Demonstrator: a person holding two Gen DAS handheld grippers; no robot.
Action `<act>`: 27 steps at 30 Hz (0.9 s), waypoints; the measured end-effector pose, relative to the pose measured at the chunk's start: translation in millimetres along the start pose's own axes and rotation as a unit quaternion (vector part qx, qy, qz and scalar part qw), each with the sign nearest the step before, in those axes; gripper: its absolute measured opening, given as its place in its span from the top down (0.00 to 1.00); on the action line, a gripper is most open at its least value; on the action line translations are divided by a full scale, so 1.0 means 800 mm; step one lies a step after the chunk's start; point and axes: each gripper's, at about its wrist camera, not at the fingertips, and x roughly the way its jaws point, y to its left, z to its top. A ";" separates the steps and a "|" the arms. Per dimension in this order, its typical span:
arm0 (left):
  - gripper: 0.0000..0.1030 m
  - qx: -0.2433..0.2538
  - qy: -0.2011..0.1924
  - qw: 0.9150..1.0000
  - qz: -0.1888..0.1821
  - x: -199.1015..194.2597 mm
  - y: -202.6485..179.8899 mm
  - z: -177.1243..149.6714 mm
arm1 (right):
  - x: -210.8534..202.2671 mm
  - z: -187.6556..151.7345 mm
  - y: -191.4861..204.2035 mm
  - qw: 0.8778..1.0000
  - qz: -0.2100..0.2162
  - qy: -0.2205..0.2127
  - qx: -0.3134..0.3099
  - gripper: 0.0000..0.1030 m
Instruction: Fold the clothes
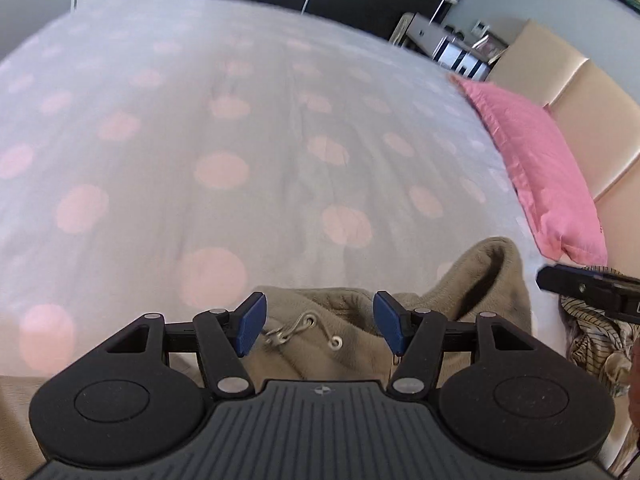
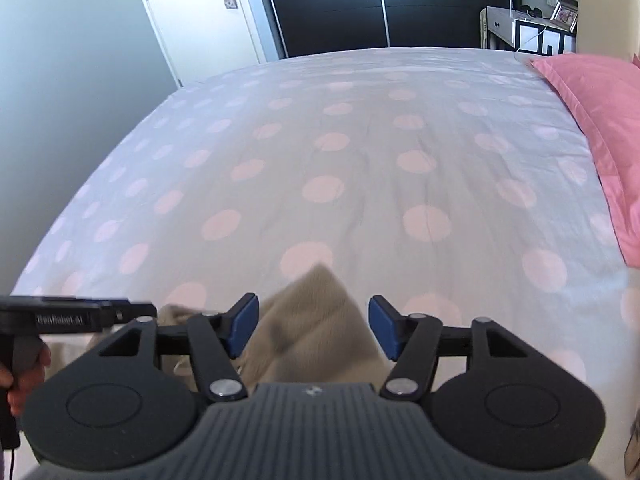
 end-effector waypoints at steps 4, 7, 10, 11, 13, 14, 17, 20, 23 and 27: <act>0.45 -0.008 0.070 0.997 0.026 0.062 0.012 0.009 | 0.047 0.018 -0.001 0.999 -0.014 0.033 -0.021 0.38; 0.48 -0.056 0.106 0.993 0.008 0.086 0.032 0.001 | 0.066 0.010 -0.005 0.997 0.002 0.067 -0.034 0.40; 0.59 -0.043 0.107 0.993 -0.001 0.093 0.030 -0.005 | 0.067 -0.008 -0.007 0.994 0.018 0.096 -0.045 0.68; 0.66 -0.030 0.107 0.994 0.001 0.091 0.026 -0.008 | 0.065 -0.016 -0.006 0.993 0.015 0.104 -0.052 0.75; 0.73 -0.006 0.101 0.995 0.004 0.083 0.014 -0.012 | 0.058 -0.026 -0.004 0.992 0.011 0.111 -0.064 0.78; 0.76 0.001 0.092 0.996 0.005 0.076 0.008 -0.012 | 0.051 -0.028 -0.003 0.992 0.009 0.106 -0.066 0.79; 0.81 0.023 0.052 0.998 0.001 0.041 -0.011 -0.012 | 0.014 -0.024 0.002 0.996 0.016 0.061 -0.062 0.80; 0.81 0.063 -0.002 0.998 -0.009 -0.012 -0.034 -0.020 | -0.039 -0.028 0.013 0.998 0.030 0.010 -0.061 0.80; 0.81 0.092 -0.057 0.994 -0.027 -0.077 -0.046 -0.049 | -0.099 -0.058 0.014 0.996 0.052 -0.034 -0.071 0.80; 0.81 0.133 -0.095 0.986 -0.042 -0.142 -0.059 -0.115 | -0.159 -0.129 -0.009 0.992 0.091 -0.059 -0.072 0.79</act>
